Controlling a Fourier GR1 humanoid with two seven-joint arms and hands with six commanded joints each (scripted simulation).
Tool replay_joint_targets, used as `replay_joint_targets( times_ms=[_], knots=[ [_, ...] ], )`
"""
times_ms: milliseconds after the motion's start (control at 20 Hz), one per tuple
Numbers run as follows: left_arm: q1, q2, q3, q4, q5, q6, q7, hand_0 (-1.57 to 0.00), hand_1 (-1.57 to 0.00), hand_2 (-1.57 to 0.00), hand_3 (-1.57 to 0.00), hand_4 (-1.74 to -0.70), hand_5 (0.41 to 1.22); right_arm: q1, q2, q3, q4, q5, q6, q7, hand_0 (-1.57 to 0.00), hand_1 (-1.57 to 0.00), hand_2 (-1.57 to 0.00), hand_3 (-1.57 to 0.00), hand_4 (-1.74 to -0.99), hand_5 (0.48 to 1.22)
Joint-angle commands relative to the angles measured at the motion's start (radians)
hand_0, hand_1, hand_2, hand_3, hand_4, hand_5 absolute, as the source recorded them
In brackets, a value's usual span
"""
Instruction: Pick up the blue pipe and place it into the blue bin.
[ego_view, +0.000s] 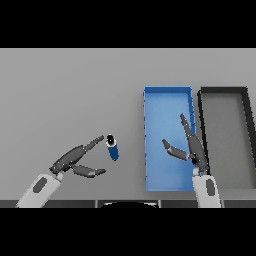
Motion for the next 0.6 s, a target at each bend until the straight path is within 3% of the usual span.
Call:
replay_joint_targets(
  times_ms=[0, 350, 550],
  knots=[
    [-0.009, -0.027, -0.013, 0.017, -0.013, 0.006, -0.004, 0.00, 0.00, 0.00, 0.00, -1.14, 0.479, 0.002, 0.003, 0.003, 0.001, 0.003, -0.001, -0.010, 0.00, 0.00, 0.00, 0.00, -1.209, 0.567],
    [-0.085, -0.200, -0.047, 0.174, -0.062, 0.056, -0.033, 0.00, 0.00, 0.00, 0.00, -1.13, 0.491, 0.012, 0.009, -0.007, -0.010, -0.022, 0.006, -0.015, 0.00, 0.00, 0.00, 0.00, -1.207, 0.551],
    [-0.105, -0.257, -0.051, 0.252, -0.083, 0.077, -0.070, 0.00, 0.00, 0.00, 0.00, -1.12, 0.494, 0.022, 0.014, -0.003, -0.008, -0.020, 0.005, -0.008, 0.00, 0.00, 0.00, 0.00, -1.201, 0.548]
  ],
)
